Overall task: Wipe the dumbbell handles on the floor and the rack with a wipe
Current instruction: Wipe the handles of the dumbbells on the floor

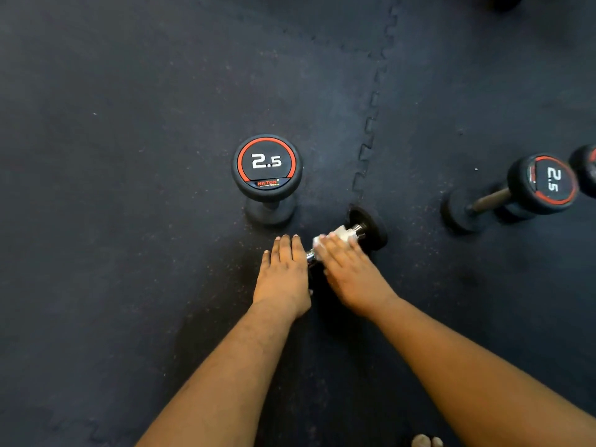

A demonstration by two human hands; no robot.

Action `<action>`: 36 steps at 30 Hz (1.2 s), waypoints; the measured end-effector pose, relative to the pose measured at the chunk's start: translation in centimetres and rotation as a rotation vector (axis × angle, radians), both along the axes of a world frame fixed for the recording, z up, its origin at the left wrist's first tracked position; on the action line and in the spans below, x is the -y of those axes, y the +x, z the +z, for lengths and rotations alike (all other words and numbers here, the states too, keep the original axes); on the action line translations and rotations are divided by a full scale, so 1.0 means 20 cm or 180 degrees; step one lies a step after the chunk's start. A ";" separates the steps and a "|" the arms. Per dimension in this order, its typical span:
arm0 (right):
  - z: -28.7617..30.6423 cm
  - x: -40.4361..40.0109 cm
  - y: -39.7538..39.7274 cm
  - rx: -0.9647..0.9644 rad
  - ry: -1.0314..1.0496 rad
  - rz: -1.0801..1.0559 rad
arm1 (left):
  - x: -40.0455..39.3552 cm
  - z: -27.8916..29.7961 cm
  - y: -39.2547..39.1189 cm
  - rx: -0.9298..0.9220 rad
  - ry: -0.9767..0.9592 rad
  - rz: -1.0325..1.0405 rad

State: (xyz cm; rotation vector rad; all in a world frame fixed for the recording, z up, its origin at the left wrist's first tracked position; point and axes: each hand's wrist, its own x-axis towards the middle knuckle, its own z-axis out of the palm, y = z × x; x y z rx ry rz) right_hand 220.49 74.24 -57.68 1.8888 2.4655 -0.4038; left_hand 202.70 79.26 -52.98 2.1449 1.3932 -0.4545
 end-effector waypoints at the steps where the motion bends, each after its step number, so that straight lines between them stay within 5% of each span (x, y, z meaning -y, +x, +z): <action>1: 0.00 0.00 -0.02 0.0061 -0.0016 0.0375 | -0.01 0.00 0.00 0.0006 -0.0024 -0.0005; 6: 0.03 -0.10 0.01 0.0542 -0.0117 0.0127 | -0.01 -0.01 0.00 0.0027 -0.0053 0.0025; 11: 0.05 -0.11 -0.05 0.0537 -0.0196 0.0901 | 0.00 -0.01 0.00 -0.0009 -0.0019 -0.0034; 16: 0.10 -0.31 -0.13 0.0681 -0.0795 0.0749 | 0.00 0.01 0.00 -0.0090 -0.0026 -0.0080; 22: 0.03 -0.02 0.00 0.0562 -0.0179 0.0702 | -0.01 0.00 0.00 -0.0010 -0.0055 -0.0054; 28: 0.12 -0.35 -0.07 0.0876 -0.0920 0.0899 | -0.01 0.02 0.00 -0.0130 -0.0022 -0.0147; 36: 0.09 -0.20 0.06 0.1296 -0.0403 0.0022 | 0.01 0.00 0.00 -0.0144 0.0074 -0.0182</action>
